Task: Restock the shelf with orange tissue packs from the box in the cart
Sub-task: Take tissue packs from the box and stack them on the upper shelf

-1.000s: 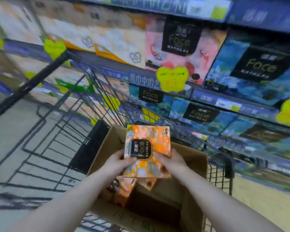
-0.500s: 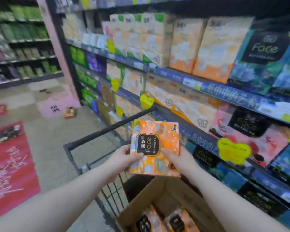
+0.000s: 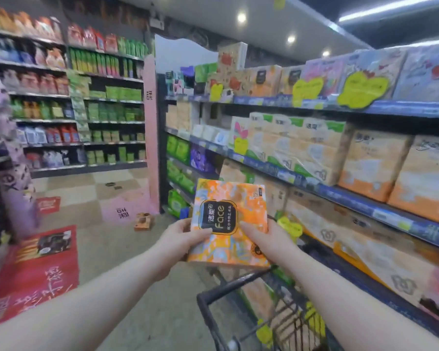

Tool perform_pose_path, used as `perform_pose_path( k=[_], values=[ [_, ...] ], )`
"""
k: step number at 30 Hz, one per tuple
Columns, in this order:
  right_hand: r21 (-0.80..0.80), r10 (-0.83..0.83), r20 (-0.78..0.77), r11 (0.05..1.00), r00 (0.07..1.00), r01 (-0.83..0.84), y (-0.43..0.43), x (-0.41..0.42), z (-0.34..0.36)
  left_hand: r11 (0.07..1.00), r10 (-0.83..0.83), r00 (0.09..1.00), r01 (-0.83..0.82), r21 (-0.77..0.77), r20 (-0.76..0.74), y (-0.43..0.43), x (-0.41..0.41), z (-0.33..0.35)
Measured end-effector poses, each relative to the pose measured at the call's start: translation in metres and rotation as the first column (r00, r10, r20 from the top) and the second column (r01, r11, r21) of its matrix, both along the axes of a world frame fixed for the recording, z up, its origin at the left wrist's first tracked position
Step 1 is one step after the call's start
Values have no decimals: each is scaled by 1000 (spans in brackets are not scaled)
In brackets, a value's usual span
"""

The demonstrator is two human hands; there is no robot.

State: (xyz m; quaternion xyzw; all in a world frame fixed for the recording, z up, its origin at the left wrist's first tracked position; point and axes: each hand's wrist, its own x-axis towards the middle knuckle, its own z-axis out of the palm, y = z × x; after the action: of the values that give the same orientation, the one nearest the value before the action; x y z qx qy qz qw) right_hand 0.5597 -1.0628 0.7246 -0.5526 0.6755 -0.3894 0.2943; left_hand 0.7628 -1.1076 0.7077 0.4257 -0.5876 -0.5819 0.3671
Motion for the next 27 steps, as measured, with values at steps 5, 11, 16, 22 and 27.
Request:
perform_pose_path(
  k=[5, 11, 16, 22, 27],
  values=[
    [-44, 29, -13, 999, 999, -30, -63, 93, 31, 993, 91, 995, -94, -70, -52, -52, 93, 29],
    [-56, 48, 21, 997, 999, -47, -124, 158, 61, 990, 88, 992, -97, -102, -91, -109, 158, 50],
    [-64, 79, -39, 995, 996, -81, -178, 170, 83, 983, 107, 989, -120, -136, -97, -166, 168, 58],
    [-81, 35, -114, 996, 993, -45, -276, 167, 93, 967, 145, 989, -150, -204, -38, -257, 166, 76],
    [-109, 29, -109, 993, 994, -41, -367, 146, 110, 963, 135, 991, -136, -231, -22, -354, 148, 97]
  ],
)
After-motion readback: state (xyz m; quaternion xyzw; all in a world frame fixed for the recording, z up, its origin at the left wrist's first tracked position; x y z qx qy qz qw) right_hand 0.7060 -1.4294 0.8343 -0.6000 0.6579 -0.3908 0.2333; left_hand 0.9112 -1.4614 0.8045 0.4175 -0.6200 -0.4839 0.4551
